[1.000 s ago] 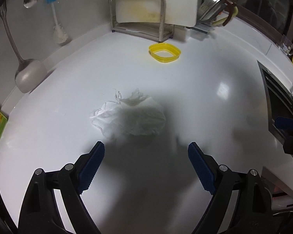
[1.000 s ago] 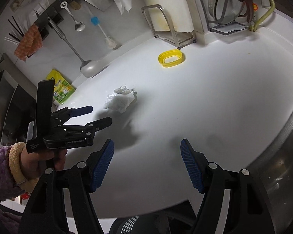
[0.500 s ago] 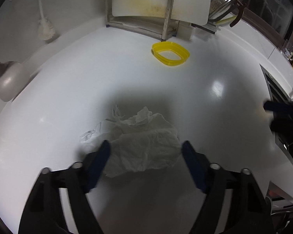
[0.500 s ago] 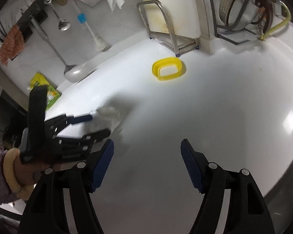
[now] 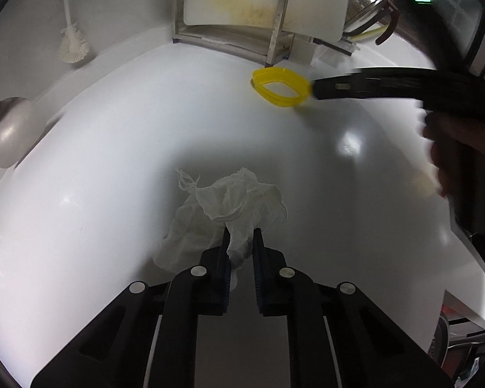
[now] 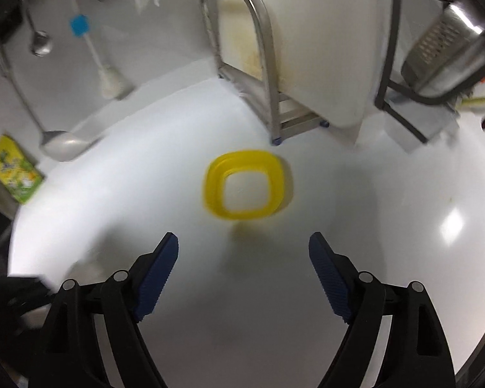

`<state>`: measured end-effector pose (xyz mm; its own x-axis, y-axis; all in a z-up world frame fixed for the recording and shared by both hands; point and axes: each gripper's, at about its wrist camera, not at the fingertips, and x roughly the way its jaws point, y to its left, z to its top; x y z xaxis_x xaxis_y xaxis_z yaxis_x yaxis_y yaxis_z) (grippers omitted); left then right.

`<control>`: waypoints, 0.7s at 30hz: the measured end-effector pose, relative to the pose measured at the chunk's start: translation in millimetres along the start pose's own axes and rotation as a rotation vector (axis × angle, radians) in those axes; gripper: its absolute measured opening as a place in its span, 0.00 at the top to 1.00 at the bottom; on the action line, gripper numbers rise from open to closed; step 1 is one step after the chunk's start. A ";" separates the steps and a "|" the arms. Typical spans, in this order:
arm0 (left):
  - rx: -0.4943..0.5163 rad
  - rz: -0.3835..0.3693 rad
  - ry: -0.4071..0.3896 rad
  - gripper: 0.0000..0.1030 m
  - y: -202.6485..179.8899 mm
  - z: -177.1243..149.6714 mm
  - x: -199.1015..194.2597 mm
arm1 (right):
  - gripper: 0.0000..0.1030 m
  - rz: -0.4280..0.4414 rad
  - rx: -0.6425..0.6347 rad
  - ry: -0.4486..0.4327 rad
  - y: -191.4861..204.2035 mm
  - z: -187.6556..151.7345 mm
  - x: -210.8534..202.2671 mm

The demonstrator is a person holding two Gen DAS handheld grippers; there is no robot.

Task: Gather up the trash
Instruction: 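Grasp the white tissue with the left gripper, then grasp the yellow plastic container rim with the right gripper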

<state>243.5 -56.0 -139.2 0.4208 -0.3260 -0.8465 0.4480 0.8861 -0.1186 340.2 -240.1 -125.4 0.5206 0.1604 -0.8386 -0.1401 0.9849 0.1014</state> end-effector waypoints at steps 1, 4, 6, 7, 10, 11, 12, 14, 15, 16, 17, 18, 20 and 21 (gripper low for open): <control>0.003 -0.002 -0.008 0.90 -1.3 -0.8 -2.3 | 0.23 0.003 0.006 0.006 -1.0 3.6 3.8; -0.011 -0.010 -0.024 0.90 -3.8 -3.7 -7.6 | 0.22 0.003 0.033 -0.002 -5.0 15.0 13.9; -0.029 -0.008 -0.034 0.90 -3.7 -4.8 -11.1 | 0.22 0.017 0.037 0.015 -3.3 19.7 23.4; -0.039 -0.006 -0.038 0.90 -2.6 -5.1 -13.0 | 0.21 0.014 0.029 0.021 -1.0 20.7 25.7; -0.058 0.002 -0.042 0.90 0.8 -6.2 -15.8 | 0.19 -0.022 -0.018 0.032 8.3 27.2 35.5; -0.068 0.004 -0.041 0.90 2.9 -7.5 -16.7 | 0.19 -0.019 -0.019 0.033 9.7 28.6 37.3; -0.074 0.004 -0.038 0.90 4.2 -9.1 -17.4 | 0.19 -0.018 -0.018 0.036 9.5 30.4 40.0; -0.085 0.014 -0.037 0.90 6.7 -12.5 -18.7 | 0.19 -0.028 -0.021 0.045 10.3 33.2 46.4; -0.089 0.015 -0.036 0.90 7.8 -14.4 -19.3 | 0.19 -0.034 -0.022 0.057 10.8 34.1 51.0; -0.095 0.016 -0.034 0.90 9.1 -16.6 -19.8 | 0.19 -0.027 -0.023 0.075 11.4 34.0 55.6; -0.099 0.017 -0.032 0.90 10.1 -19.3 -20.8 | 0.19 -0.038 -0.034 0.081 12.8 33.5 58.4; -0.104 0.017 -0.030 0.90 10.8 -20.5 -21.1 | 0.19 -0.052 -0.047 0.085 14.2 33.5 60.4; -0.112 0.017 -0.032 0.90 11.0 -22.7 -23.9 | 0.19 -0.073 -0.072 0.090 16.2 33.4 62.5; -0.112 0.018 -0.036 0.90 10.8 -22.8 -25.0 | 0.21 -0.070 -0.080 0.093 16.8 33.2 62.3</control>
<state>219.9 -30.7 -131.2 0.4568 -0.3195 -0.8302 0.3501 0.9225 -0.1624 398.3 -211.4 -158.2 0.4517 0.0813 -0.8885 -0.1747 0.9846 0.0012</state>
